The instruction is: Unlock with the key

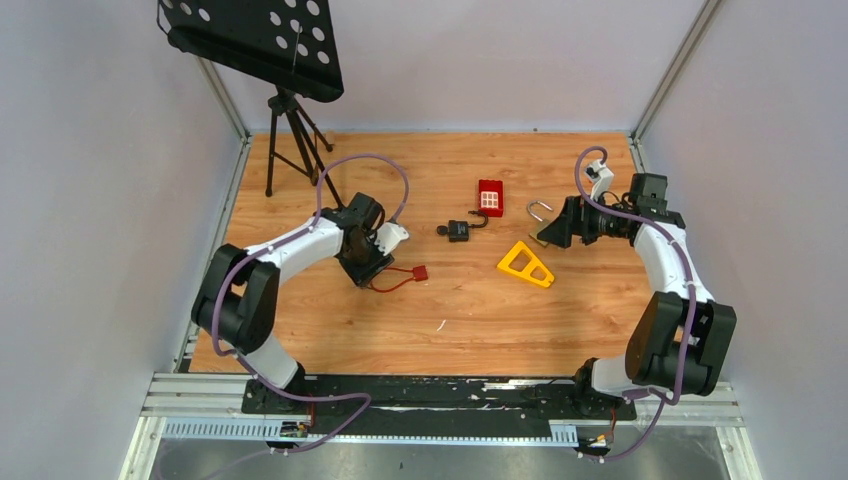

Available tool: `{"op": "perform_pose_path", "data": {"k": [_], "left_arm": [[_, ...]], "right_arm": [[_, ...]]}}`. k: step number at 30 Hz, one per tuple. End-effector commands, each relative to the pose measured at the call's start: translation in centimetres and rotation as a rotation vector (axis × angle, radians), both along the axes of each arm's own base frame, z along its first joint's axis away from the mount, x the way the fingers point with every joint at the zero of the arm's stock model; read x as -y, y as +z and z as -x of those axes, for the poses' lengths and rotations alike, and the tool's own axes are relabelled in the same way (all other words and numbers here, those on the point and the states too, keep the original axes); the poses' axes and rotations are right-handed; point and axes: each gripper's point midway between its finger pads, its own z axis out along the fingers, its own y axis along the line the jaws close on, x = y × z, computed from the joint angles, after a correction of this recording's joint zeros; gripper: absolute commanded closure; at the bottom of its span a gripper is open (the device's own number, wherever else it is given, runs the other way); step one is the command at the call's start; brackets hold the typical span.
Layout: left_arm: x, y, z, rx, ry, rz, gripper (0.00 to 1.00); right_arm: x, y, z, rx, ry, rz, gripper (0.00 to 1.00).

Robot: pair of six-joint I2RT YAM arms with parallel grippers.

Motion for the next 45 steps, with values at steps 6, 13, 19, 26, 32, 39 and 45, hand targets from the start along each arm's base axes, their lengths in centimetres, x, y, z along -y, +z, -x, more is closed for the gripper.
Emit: {"op": "perform_pose_path", "data": {"k": [6,13,19,26,32,39,45], "left_arm": [[1.0,-0.8,-0.9,-0.075,0.062,0.036,0.57],[1.0,-1.3,-0.6,-0.109,0.063,0.03,0.67],[1.0,-1.4,-0.5,-0.118,0.062,0.029,0.75],[0.9,-1.1,-0.5,-0.111,0.061,0.029,0.88],[1.5,1.2,-0.8,-0.069,0.028,0.085,0.99],[4.7,6.4,-0.1,-0.005,-0.137,0.302,1.0],[9.9,13.3,0.8,0.056,-0.281,0.638,1.0]], "right_arm": [[-0.3,1.1,-0.6,0.046,0.033,-0.017,0.09],[-0.3,0.8,-0.6,0.039,0.039,-0.021,0.09],[-0.4,0.8,-0.6,0.033,0.042,-0.027,0.09],[-0.4,0.6,-0.7,0.026,0.043,-0.031,0.09],[-0.7,0.8,-0.5,0.036,0.063,-0.047,0.09],[-3.9,4.0,1.2,0.158,0.228,-0.139,0.08],[-11.7,6.0,2.8,0.308,0.517,-0.111,0.08]]}}
